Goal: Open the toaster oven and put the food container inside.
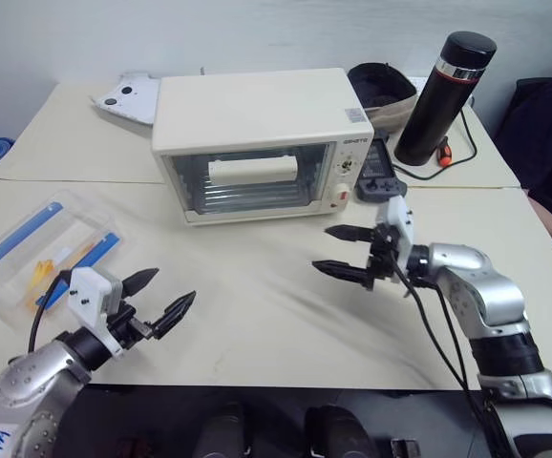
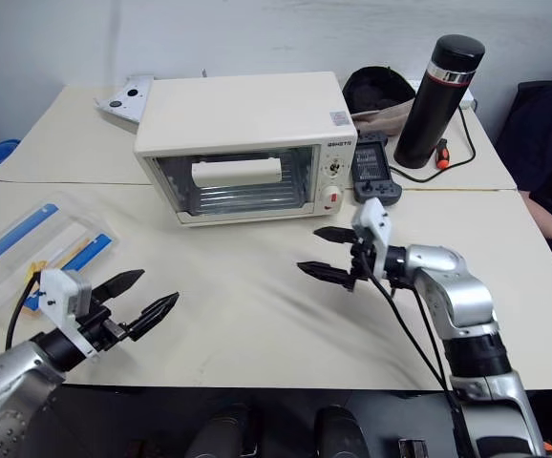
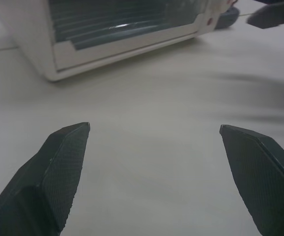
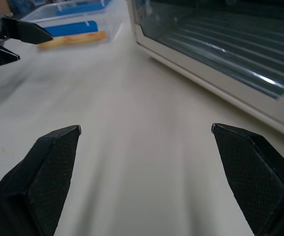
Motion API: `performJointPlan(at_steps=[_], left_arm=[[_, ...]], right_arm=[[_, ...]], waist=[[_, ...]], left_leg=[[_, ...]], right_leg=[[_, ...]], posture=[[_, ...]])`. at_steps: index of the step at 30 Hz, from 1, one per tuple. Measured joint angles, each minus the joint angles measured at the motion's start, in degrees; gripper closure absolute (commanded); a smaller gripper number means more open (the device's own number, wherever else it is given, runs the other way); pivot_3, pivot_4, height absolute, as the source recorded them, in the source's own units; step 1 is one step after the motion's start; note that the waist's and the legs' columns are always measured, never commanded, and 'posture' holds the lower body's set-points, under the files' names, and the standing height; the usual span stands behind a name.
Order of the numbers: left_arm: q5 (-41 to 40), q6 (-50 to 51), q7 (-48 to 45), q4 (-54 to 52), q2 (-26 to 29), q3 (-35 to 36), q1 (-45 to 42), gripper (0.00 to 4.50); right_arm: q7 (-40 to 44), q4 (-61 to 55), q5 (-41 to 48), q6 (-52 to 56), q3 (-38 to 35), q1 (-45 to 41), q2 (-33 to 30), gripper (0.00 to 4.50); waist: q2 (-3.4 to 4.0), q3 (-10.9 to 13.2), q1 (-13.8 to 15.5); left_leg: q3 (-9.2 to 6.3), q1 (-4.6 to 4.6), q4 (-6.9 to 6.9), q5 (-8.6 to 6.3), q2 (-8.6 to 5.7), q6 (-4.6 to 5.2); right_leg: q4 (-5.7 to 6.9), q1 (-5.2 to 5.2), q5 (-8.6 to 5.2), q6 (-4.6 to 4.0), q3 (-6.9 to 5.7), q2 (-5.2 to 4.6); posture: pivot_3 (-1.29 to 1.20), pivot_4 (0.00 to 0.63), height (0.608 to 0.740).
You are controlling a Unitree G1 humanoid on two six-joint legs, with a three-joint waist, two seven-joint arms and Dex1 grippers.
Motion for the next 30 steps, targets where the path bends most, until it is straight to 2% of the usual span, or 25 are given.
performJointPlan(at_steps=[5, 11, 17, 24, 30], left_arm=[[-12.0, 5.5, -0.1, -2.0, 7.6, 7.5, -5.6, 0.00], [-22.3, 9.0, 1.0, -2.3, 15.9, 15.3, -10.2, 0.00], [-24.7, 9.8, 2.4, -2.3, 18.2, 16.4, -11.5, 0.00], [-23.6, 9.7, 2.0, -2.1, 18.4, 16.4, -11.2, 0.00], [-21.4, 9.2, 1.3, -1.2, 18.4, 15.9, -11.3, 0.00]], right_arm=[[-0.9, 2.7, 0.7, 1.8, 0.0, -8.2, 3.0, 0.03], [0.1, 5.4, 0.4, 1.7, 0.7, -11.5, 3.8, 0.03], [0.6, 7.5, -0.8, 1.1, 1.9, -12.0, 3.8, 0.03], [-0.1, 12.9, -3.8, -2.1, 2.1, -15.9, 5.6, 0.03], [0.6, 13.3, -3.5, -2.0, 2.1, -17.4, 6.9, 0.03]], waist=[[0.00, 0.0, -0.6], [0.05, 0.0, -1.1], [0.07, 0.1, -1.1], [0.08, 0.1, -1.2], [0.08, 0.1, -1.1]], left_leg=[[-0.06, -0.04, -0.04, 0.00, -0.02, -0.03], [-0.06, -0.09, -0.04, 0.01, -0.07, 0.00], [-0.03, -0.09, -0.04, 0.04, -0.07, -0.04], [0.09, -0.13, -0.08, 0.08, -0.07, -0.12], [0.08, -0.70, -0.01, 0.18, -0.07, -0.10]], right_leg=[[-0.02, 0.03, 0.00, 0.00, -0.09, 0.00], [0.00, 0.08, 0.01, 0.03, -0.15, 0.00], [0.09, 0.01, 0.01, 0.03, -0.14, 0.01], [0.25, -0.19, 0.01, 0.03, -0.05, 0.03], [0.36, -0.75, 0.02, 0.04, -0.06, 0.04]], posture=[[0.00, 0.150, 0.740], [0.00, 0.150, 0.740], [0.00, 0.150, 0.740], [0.00, 0.150, 0.740], [0.00, 0.150, 0.740]])
